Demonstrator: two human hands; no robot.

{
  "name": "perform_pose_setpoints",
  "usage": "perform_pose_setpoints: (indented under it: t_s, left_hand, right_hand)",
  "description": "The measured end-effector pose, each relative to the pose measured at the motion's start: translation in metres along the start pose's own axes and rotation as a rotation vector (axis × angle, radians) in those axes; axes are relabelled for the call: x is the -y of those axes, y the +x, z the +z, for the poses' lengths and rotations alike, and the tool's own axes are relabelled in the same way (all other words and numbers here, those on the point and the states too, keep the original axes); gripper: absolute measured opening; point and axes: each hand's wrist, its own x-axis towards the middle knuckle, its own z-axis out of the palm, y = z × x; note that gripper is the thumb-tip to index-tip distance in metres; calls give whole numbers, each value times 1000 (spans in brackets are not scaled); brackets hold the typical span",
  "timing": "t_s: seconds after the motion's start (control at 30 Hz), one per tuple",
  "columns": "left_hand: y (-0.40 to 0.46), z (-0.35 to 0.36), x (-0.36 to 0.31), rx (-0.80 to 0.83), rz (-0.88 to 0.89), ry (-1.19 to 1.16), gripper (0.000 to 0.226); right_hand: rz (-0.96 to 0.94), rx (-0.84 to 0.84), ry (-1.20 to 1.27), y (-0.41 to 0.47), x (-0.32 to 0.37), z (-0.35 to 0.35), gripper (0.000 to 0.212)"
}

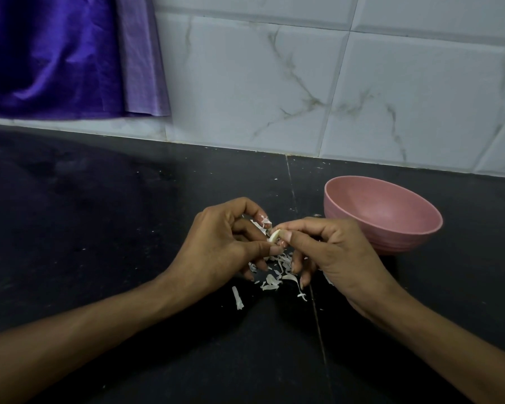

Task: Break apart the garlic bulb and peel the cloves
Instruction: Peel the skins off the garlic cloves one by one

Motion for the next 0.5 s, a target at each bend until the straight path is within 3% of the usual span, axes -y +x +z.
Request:
perform_pose_setpoints:
  t_s: [0.23,0.5]
  left_hand:
    - [1,-2,-3,31,-87,-163,44]
    - [3,-4,-2,148,-255,-382,33]
  right_hand:
    - [-17,-3,-25,-1,1,2,14]
    - [-74,28,-96,-2,8,-3,15]
